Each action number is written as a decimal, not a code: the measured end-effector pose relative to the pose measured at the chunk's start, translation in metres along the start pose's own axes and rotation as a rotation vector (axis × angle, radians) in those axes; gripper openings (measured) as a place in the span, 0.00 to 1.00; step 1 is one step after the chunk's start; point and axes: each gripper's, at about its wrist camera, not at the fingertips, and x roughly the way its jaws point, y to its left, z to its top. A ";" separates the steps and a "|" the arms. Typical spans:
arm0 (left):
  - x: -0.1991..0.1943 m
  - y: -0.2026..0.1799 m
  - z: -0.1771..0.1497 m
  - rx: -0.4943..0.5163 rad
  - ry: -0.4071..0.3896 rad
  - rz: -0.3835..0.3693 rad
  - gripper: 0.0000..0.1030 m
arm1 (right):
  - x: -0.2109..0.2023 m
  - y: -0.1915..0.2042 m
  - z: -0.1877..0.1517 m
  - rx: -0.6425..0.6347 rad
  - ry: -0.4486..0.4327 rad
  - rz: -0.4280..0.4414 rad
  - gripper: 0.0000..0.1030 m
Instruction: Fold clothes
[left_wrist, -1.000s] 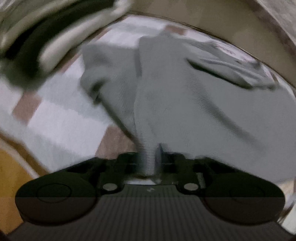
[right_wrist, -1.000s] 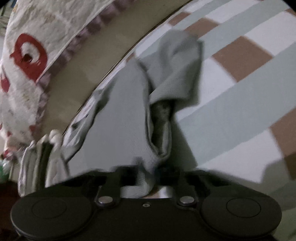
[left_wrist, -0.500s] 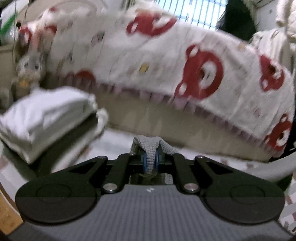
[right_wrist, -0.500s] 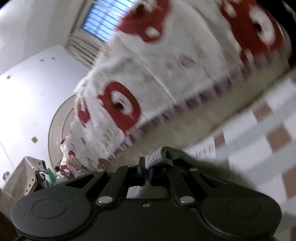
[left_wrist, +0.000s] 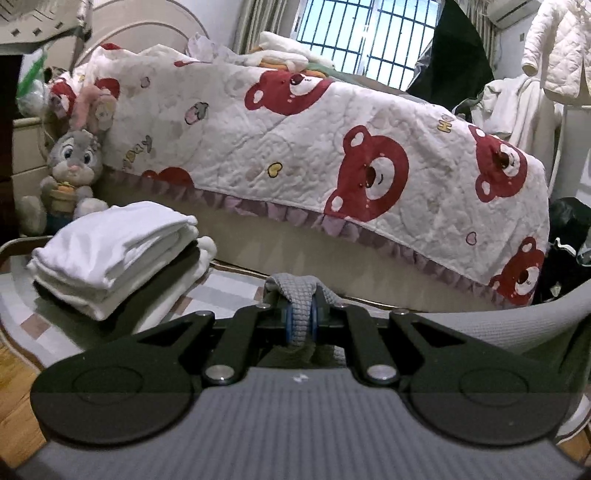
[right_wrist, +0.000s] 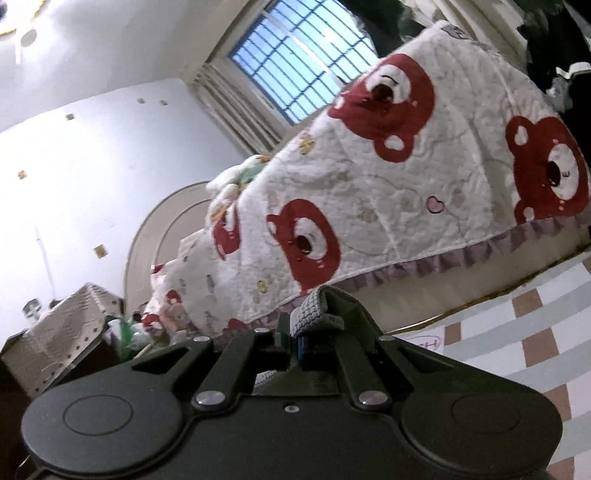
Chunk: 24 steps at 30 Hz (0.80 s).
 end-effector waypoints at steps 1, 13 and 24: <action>-0.008 0.000 -0.002 -0.002 -0.003 0.006 0.08 | -0.003 0.002 -0.003 -0.004 -0.003 0.011 0.06; 0.003 0.014 -0.015 -0.089 0.128 -0.026 0.09 | -0.016 -0.020 -0.042 -0.058 -0.013 -0.029 0.06; 0.235 0.021 0.014 -0.155 0.382 -0.007 0.09 | 0.129 -0.134 -0.012 0.132 0.191 -0.173 0.06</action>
